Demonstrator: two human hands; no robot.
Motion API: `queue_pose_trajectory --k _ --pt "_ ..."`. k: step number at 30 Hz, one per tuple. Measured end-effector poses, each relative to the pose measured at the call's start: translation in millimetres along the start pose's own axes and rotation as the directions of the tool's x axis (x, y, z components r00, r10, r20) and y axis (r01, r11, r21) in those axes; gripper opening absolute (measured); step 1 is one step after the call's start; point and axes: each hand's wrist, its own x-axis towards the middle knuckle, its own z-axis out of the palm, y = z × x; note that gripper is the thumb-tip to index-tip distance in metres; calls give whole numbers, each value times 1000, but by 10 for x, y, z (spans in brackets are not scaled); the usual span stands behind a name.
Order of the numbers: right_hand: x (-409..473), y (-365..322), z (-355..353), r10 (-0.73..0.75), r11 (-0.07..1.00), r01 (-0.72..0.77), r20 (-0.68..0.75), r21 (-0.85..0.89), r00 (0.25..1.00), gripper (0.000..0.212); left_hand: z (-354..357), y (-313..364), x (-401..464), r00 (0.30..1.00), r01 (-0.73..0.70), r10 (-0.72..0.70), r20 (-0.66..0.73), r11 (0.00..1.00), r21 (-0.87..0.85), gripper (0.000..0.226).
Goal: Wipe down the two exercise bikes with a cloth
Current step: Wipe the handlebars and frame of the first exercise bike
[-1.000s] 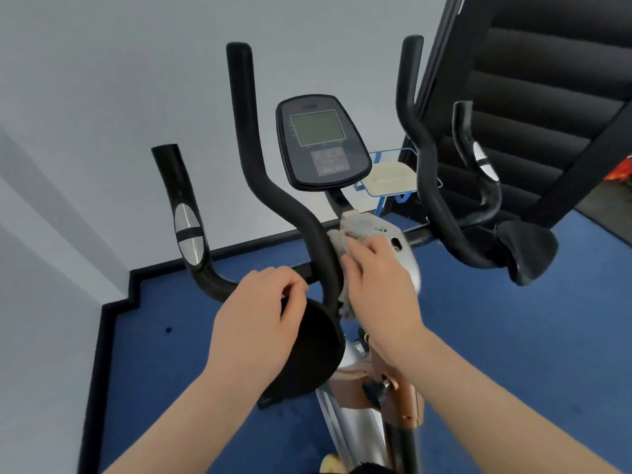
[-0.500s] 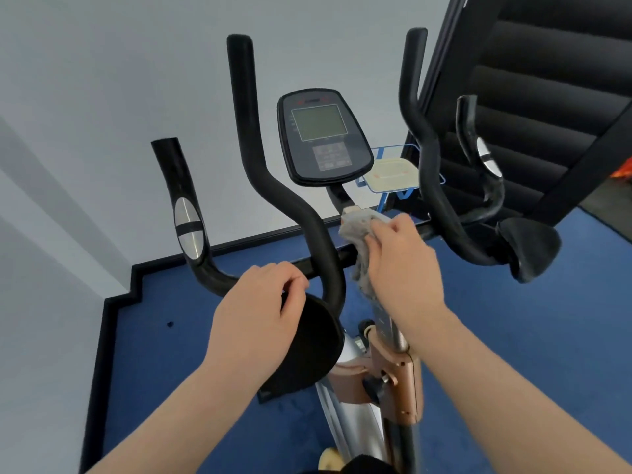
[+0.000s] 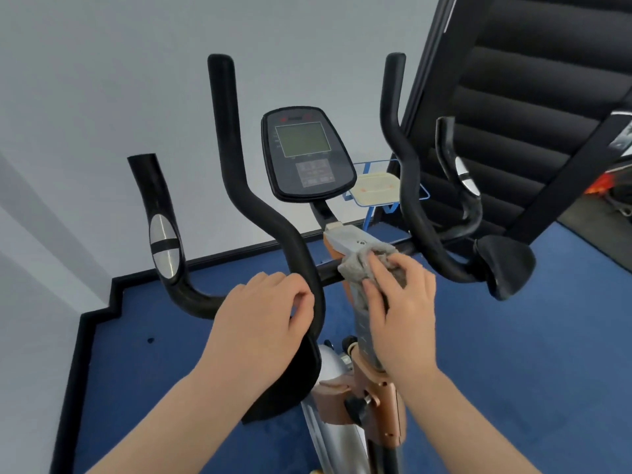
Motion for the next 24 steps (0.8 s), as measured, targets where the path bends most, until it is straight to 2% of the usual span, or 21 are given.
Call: queue_pose_trajectory --k 2,5,9,13,18,20,22,24 --pt "192 -30 109 -61 998 61 48 19 997 37 14 -14 22 999 26 -25 22 1000 -13 23" --pt "392 -38 161 -13 996 -5 190 93 982 39 12 -61 5 998 52 -51 35 998 -24 30" --pt "-9 66 -32 17 991 -43 197 128 980 45 8 -89 -72 997 83 -82 15 994 -68 32" --pt "248 24 75 71 987 -102 231 124 970 40 25 -80 -97 999 50 -50 -11 998 -36 31" --pt "337 -37 37 -61 998 52 252 41 966 36 4 -101 -78 997 72 -70 16 988 -137 26" --pt "333 45 -105 -87 995 65 309 82 947 34 1 -101 -86 996 92 -91 15 980 -177 24" --pt "540 35 -72 -23 996 -12 405 84 914 25 22 -110 -83 994 106 -105 18 979 -172 26" --pt "887 -72 146 87 996 -57 540 -71 837 27 38 -114 -78 993 114 -113 19 985 -130 28"
